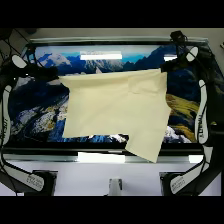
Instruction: Fold the shirts.
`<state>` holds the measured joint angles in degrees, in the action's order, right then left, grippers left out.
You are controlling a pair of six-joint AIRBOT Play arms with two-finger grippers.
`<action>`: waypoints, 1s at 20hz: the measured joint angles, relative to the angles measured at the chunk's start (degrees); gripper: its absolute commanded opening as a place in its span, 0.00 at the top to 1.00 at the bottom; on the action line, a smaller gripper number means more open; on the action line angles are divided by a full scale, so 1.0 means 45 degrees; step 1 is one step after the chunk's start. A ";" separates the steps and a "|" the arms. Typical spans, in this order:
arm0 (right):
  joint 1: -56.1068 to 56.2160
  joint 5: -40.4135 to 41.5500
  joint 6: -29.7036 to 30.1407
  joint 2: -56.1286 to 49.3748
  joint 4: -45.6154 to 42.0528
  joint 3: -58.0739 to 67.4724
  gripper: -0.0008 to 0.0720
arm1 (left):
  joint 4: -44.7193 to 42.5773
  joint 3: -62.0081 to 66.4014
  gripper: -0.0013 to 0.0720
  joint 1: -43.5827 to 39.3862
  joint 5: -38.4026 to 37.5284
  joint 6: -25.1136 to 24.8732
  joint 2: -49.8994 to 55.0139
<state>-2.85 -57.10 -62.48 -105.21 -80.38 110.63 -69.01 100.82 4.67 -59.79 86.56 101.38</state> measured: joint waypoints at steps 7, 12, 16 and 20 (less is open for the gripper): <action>-0.0029 -0.3687 0.1098 -0.0384 -0.0427 -0.0015 0.95 | 0.0272 0.0000 0.94 -0.0214 -0.2234 -0.0656 0.0641; -0.0029 -0.6538 0.1486 -0.0670 -0.0986 -0.0053 0.95 | 0.0330 -0.0165 0.93 -0.0282 -0.4488 -0.0777 0.1151; -0.0010 -0.7111 0.0743 -0.1059 -0.0573 -0.0063 0.40 | 0.0330 -0.0549 0.26 -0.0398 -0.5260 -0.0340 0.1452; -0.0253 -0.7859 0.1049 -0.0777 -0.0253 -0.0049 0.31 | 0.0345 -0.0321 0.15 -0.0180 -0.6149 -0.0248 0.1370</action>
<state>-3.99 -92.47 -57.76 -108.71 -81.52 110.41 -67.46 99.37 3.86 -87.46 85.45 107.55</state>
